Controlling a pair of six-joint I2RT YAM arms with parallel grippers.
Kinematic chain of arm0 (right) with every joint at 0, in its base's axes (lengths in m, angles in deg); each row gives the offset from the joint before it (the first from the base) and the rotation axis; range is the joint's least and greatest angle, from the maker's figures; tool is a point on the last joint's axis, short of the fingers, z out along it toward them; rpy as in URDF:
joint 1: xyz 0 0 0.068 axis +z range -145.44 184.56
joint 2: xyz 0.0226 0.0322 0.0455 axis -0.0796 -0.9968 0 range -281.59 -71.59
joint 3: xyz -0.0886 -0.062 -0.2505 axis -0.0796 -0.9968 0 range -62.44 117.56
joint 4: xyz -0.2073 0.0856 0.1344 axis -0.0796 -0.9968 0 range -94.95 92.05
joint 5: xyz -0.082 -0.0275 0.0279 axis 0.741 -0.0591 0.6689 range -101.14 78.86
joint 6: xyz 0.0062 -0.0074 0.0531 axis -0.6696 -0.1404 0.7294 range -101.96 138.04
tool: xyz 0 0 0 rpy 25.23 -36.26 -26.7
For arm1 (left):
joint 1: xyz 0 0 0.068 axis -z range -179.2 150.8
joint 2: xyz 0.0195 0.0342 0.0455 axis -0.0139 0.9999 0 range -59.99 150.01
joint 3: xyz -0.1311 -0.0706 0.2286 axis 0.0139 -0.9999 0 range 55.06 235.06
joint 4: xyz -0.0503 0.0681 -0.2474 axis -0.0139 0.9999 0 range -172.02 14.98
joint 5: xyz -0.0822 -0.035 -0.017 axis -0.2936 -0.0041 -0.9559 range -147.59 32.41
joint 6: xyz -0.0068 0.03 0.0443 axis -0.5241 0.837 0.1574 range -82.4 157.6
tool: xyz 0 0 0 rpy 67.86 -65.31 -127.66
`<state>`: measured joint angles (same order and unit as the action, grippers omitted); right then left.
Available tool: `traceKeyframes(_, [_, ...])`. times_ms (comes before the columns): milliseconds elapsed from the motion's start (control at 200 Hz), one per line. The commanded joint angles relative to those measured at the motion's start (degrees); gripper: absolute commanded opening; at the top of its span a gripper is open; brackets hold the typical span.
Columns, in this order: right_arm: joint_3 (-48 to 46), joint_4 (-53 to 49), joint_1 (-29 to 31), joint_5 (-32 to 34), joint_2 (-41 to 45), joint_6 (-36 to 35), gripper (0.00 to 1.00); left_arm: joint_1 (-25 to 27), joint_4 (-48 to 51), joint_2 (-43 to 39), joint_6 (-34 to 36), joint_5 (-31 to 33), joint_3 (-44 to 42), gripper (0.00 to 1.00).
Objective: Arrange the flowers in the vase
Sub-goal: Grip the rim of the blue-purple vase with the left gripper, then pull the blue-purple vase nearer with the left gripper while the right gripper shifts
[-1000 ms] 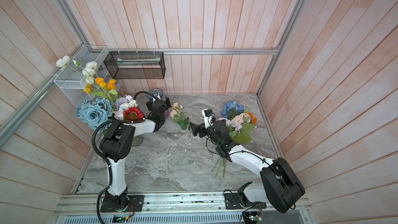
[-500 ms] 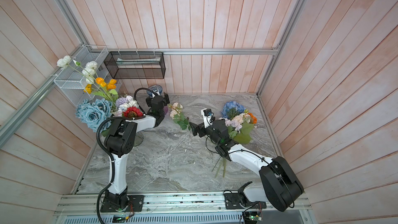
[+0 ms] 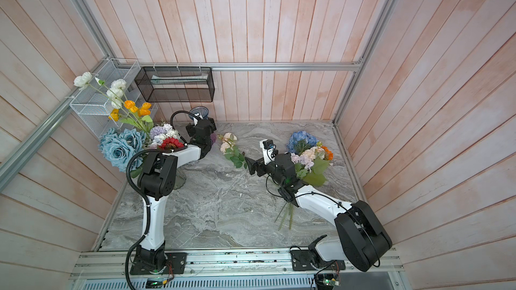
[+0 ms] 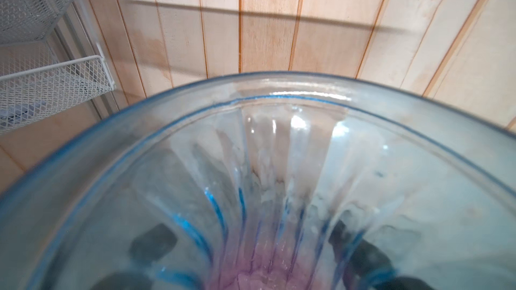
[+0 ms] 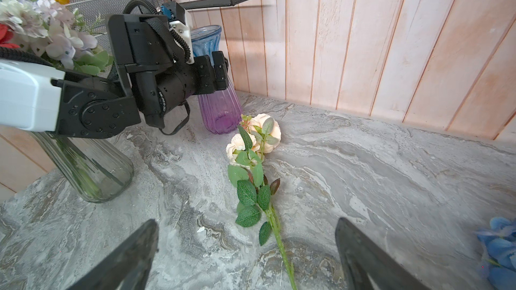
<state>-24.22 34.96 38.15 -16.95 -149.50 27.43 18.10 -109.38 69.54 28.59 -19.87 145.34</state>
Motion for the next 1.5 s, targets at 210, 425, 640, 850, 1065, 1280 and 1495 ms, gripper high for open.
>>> traceKeyframes(210, [1.2,-0.8,-0.2,0.7,-0.7,-0.5,0.98,-0.7,-0.4,3.3,5.9,-0.5,1.4,0.82])
traceKeyframes(425, [1.2,-1.2,-0.2,0.4,-0.7,-0.5,0.98,-0.4,-1.3,2.4,5.7,-1.2,-0.3,0.66])
traceKeyframes(640, [0.8,-1.0,-0.2,0.4,-0.7,-0.2,0.98,-0.3,-2.5,0.7,6.5,-1.5,-3.0,0.39])
traceKeyframes(850, [0.8,-0.9,-0.2,-0.3,-0.6,0.0,0.98,0.3,-4.2,-3.8,6.8,-1.4,-8.0,0.0])
traceKeyframes(1065, [0.8,-0.4,-0.1,-1.1,-0.2,0.8,0.98,3.8,-7.6,-10.3,7.3,-1.4,-16.1,0.0])
traceKeyframes(1280, [0.2,0.0,0.0,-1.3,0.5,1.8,0.98,9.7,-10.0,-17.7,5.3,-0.7,-25.9,0.0])
traceKeyframes(1495, [-0.6,-3.2,-0.1,0.9,2.9,1.4,0.98,15.0,-7.9,-25.2,1.4,1.0,-33.2,0.0])
